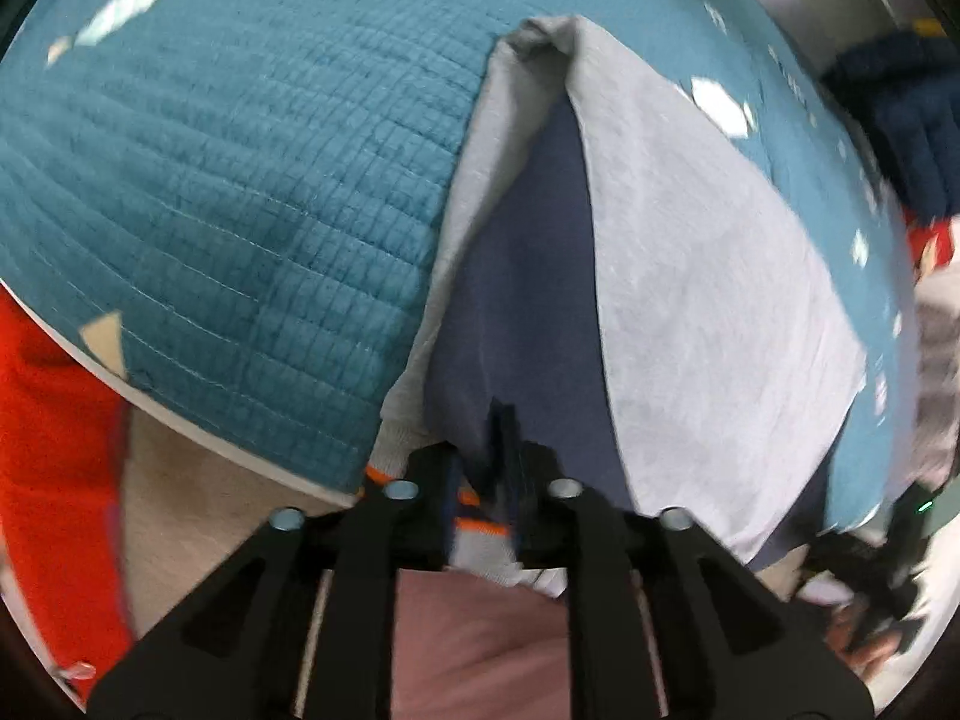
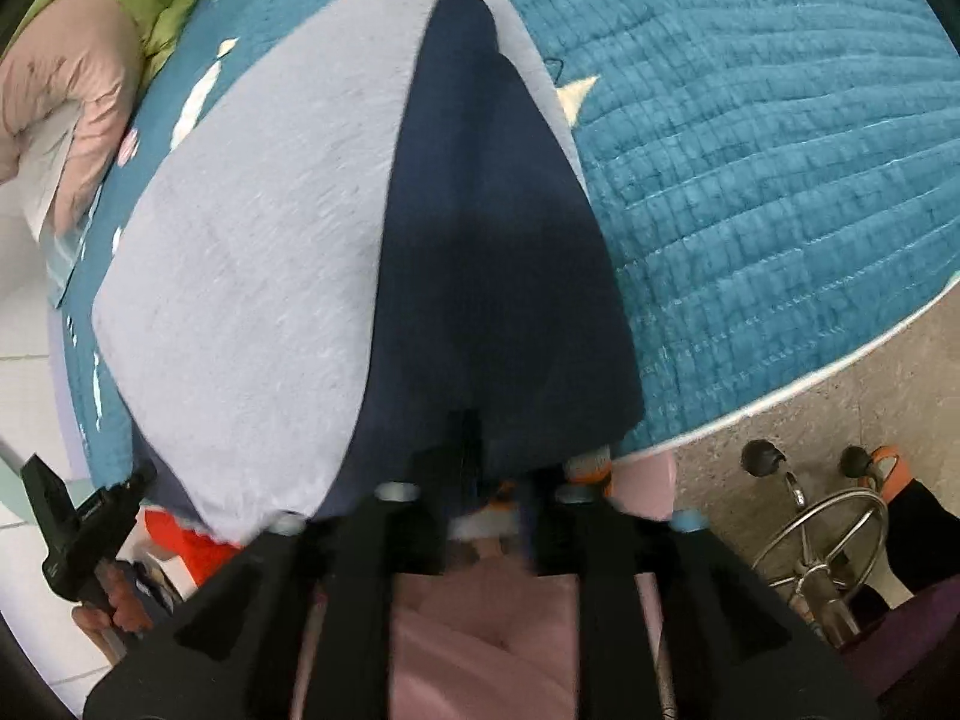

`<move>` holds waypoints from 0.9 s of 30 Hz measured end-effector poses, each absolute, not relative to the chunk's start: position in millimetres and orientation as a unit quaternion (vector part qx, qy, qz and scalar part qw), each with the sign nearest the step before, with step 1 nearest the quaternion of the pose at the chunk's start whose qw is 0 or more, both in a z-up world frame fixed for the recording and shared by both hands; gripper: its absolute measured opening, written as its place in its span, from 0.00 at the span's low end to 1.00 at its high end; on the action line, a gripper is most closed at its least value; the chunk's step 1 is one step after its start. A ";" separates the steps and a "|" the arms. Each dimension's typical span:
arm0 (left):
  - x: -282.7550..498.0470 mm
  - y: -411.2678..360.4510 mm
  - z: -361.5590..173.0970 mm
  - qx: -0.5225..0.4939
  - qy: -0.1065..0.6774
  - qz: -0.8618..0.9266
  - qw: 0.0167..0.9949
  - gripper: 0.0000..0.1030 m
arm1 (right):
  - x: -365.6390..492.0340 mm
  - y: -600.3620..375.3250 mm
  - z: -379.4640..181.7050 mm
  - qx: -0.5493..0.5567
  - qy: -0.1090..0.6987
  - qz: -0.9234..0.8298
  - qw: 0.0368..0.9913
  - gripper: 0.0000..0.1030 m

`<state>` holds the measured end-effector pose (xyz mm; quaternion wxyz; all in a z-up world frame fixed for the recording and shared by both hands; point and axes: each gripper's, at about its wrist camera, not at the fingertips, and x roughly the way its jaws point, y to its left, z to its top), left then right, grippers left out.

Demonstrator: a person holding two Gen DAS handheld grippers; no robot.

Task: Fold large clothes
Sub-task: 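Open both grippers and regrasp the folded jacket edge, then press the folded jacket flat onto the bed with both grippers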

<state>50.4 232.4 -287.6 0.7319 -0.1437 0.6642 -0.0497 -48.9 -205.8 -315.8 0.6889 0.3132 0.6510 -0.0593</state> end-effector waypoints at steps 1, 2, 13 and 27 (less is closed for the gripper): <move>47.6 230.9 -284.5 -0.135 0.671 -0.041 0.728 0.57 | -51.5 -206.8 -309.1 0.309 0.647 -0.071 0.693 0.80; 45.6 228.6 -281.1 -0.128 0.671 -0.032 0.729 0.72 | -56.8 -207.8 -299.0 0.298 0.635 -0.086 0.708 0.84; 17.9 190.0 -239.7 0.016 0.613 -0.050 0.788 0.17 | -67.6 -157.0 -250.4 0.142 0.568 -0.024 0.811 0.23; 4.1 134.0 -294.5 0.057 0.641 -0.176 0.745 0.00 | -51.6 -121.6 -331.2 0.143 0.644 0.072 0.748 0.00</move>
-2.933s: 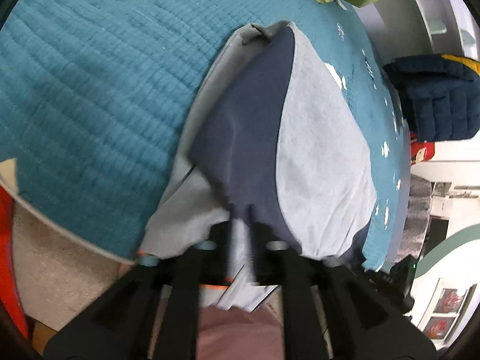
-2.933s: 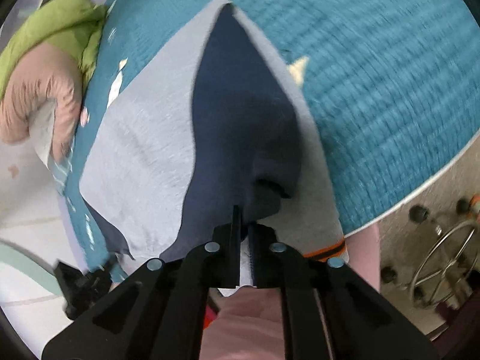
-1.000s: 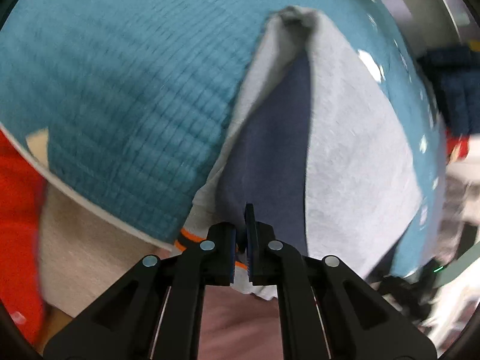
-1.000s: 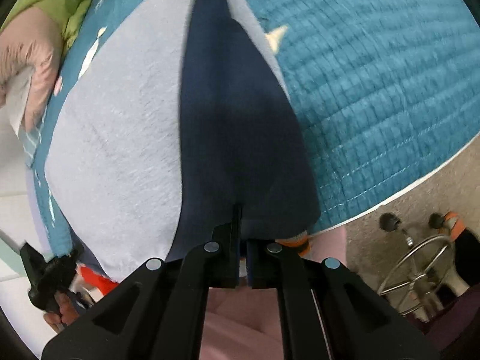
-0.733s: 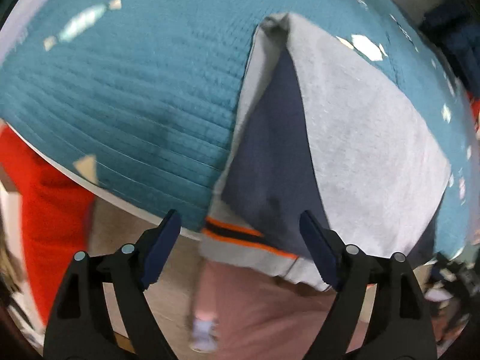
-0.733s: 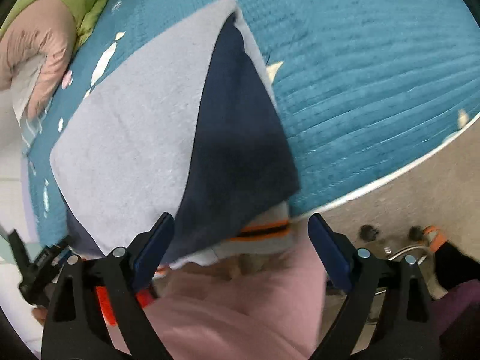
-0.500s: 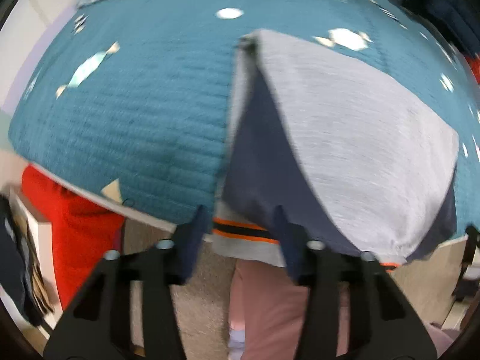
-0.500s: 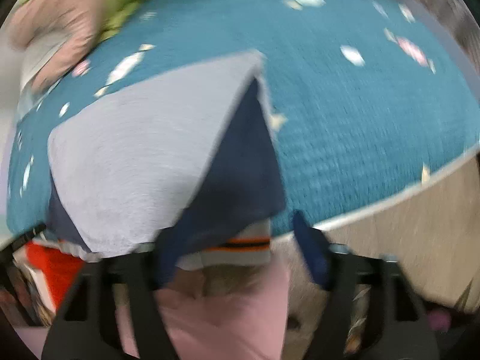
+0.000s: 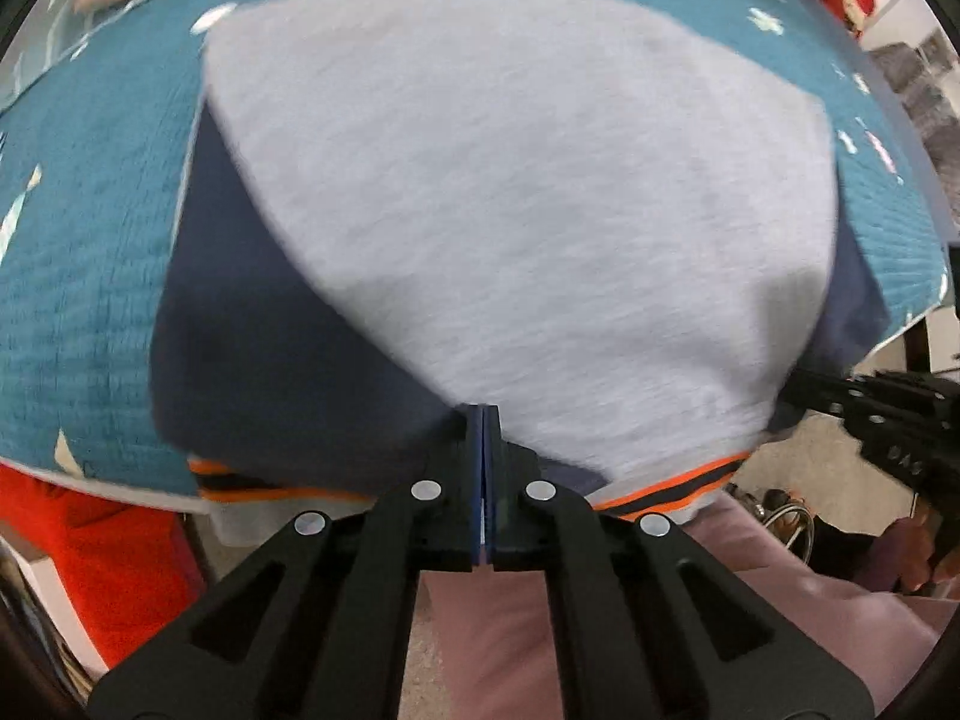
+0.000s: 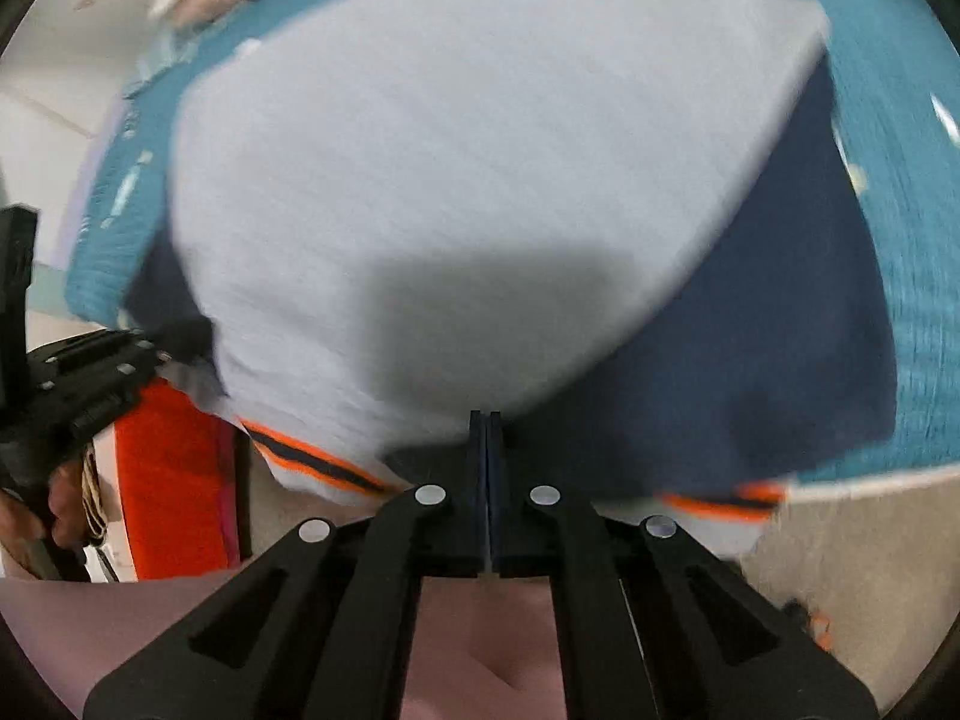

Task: Fold large clothes
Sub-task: 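Press the folded jacket flat onto the bed with both grippers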

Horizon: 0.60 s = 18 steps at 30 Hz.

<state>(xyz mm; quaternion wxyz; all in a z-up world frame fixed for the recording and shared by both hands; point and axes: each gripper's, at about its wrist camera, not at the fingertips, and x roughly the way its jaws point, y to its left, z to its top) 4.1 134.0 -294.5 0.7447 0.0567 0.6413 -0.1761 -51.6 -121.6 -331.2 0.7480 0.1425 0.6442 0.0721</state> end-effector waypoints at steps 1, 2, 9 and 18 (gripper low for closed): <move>2.9 139.6 -293.0 0.052 0.642 -0.175 0.745 0.00 | -57.6 -131.0 -329.4 0.135 0.646 0.054 0.749 0.00; 2.2 146.9 -291.6 0.064 0.641 -0.156 0.749 0.00 | -61.6 -137.2 -329.0 0.110 0.650 0.026 0.751 0.00; 11.1 184.9 -266.3 0.062 0.636 -0.121 0.759 0.00 | -69.8 -177.1 -292.1 0.161 0.638 0.009 0.753 0.00; 44.9 207.8 -265.0 0.011 0.621 -0.090 0.779 0.00 | -39.3 -203.3 -279.9 0.194 0.591 -0.011 0.783 0.00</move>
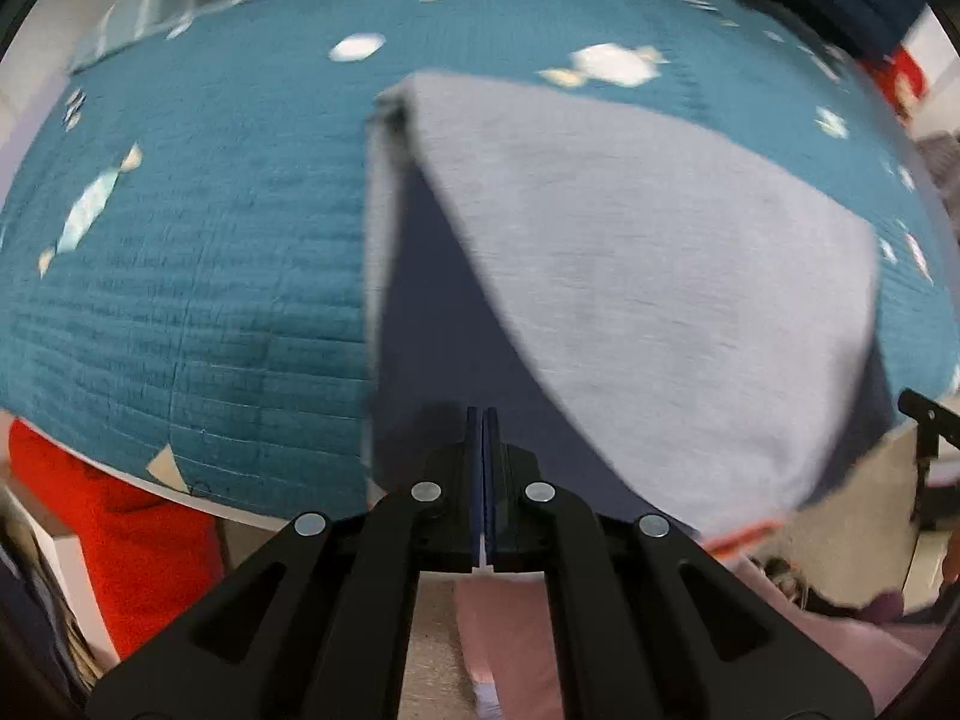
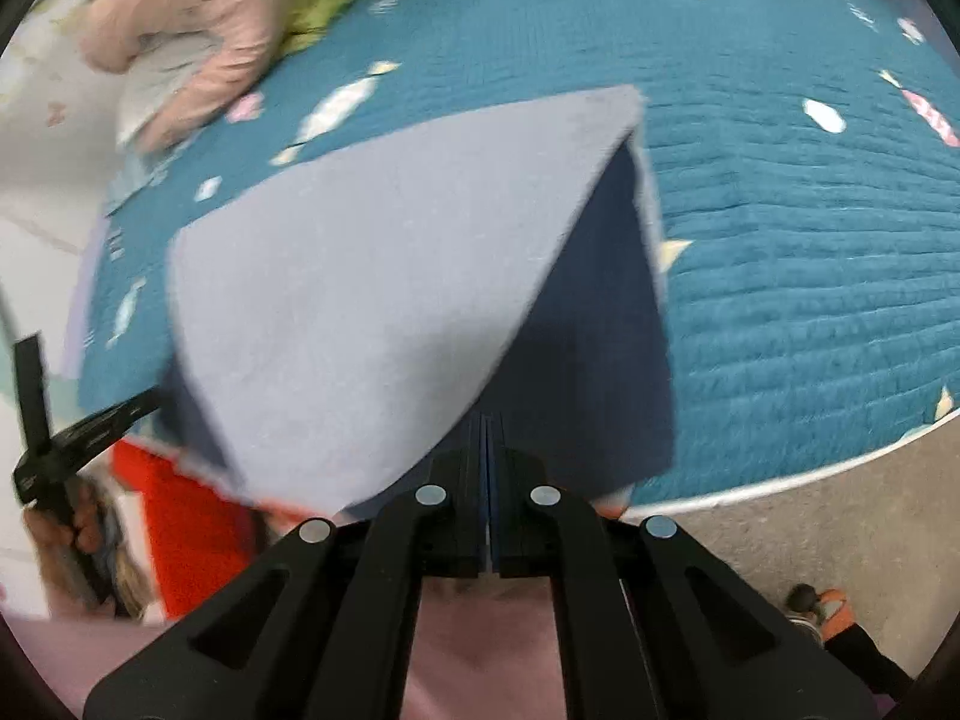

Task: Fold large clothes
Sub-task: 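Press the folded jacket flat onto the bed with both grippers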

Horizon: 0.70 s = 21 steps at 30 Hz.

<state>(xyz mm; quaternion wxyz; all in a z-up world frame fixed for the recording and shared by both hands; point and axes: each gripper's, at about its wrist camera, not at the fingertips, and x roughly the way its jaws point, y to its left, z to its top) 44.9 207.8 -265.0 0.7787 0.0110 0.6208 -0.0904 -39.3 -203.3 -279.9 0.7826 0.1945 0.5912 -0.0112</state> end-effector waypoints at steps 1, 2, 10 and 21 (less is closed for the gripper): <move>47.5 215.1 -277.8 0.009 0.631 -0.075 0.772 0.00 | -39.4 -205.9 -288.9 0.192 0.599 -0.026 0.777 0.00; 52.8 218.9 -285.7 0.004 0.638 -0.070 0.767 0.00 | -46.1 -214.5 -305.9 0.186 0.612 -0.048 0.767 0.00; 38.6 225.8 -272.4 -0.009 0.642 -0.068 0.764 0.00 | -75.3 -230.4 -304.0 0.230 0.622 -0.054 0.746 0.00; 102.9 152.5 -226.8 -0.016 0.503 -0.177 0.846 0.00 | 43.8 -173.8 -244.7 0.170 0.478 0.049 0.861 0.00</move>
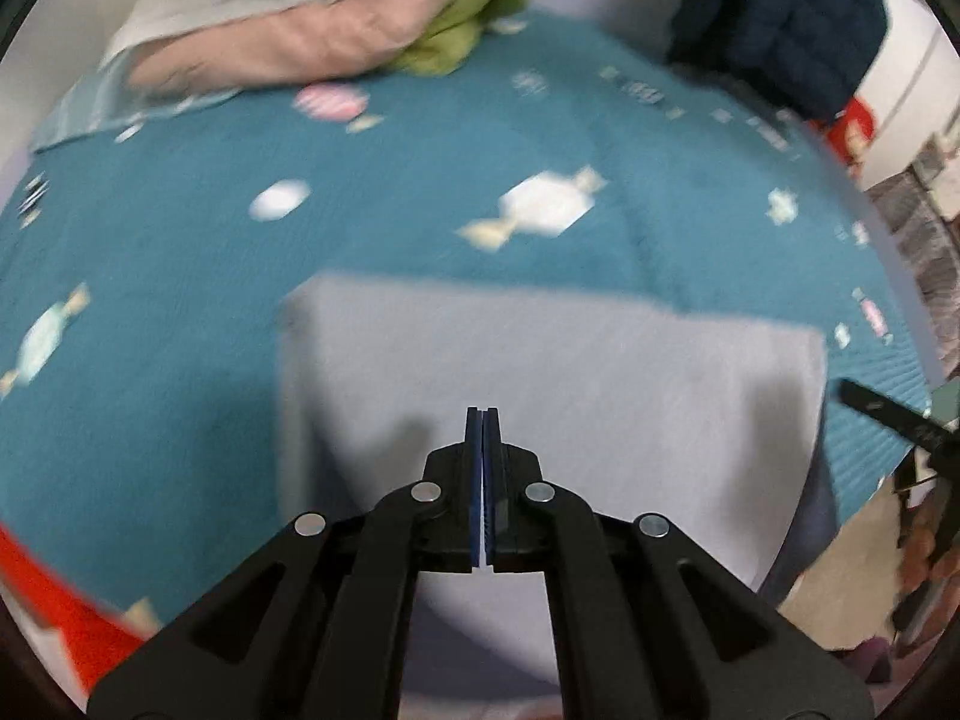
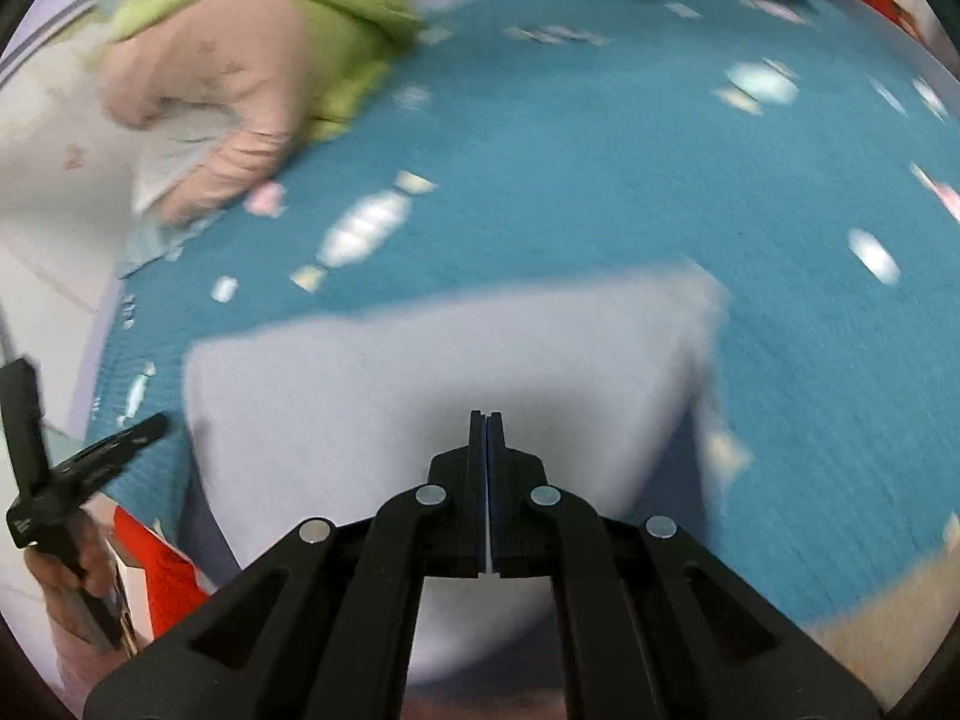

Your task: Fold large clothes

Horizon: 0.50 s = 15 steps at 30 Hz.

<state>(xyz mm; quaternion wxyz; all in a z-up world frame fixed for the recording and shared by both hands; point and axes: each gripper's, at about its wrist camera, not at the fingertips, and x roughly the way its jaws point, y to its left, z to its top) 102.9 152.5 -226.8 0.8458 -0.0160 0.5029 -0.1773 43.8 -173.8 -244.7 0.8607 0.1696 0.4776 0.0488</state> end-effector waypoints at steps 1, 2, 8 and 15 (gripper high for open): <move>111.9 140.1 -231.8 -0.021 0.497 -0.187 0.847 0.00 | 58.4 -160.0 -253.1 0.171 0.472 0.072 0.862 0.00; 121.1 129.1 -239.0 -0.026 0.493 -0.193 0.848 0.00 | 69.9 -151.2 -259.7 0.179 0.471 0.087 0.860 0.00; 149.6 105.2 -280.9 -0.048 0.459 -0.208 0.862 0.00 | 114.9 -120.7 -295.7 0.185 0.456 0.137 0.860 0.01; 142.3 119.7 -291.8 -0.021 0.439 -0.219 0.871 0.02 | 102.5 -136.6 -305.8 0.143 0.455 0.144 0.867 0.00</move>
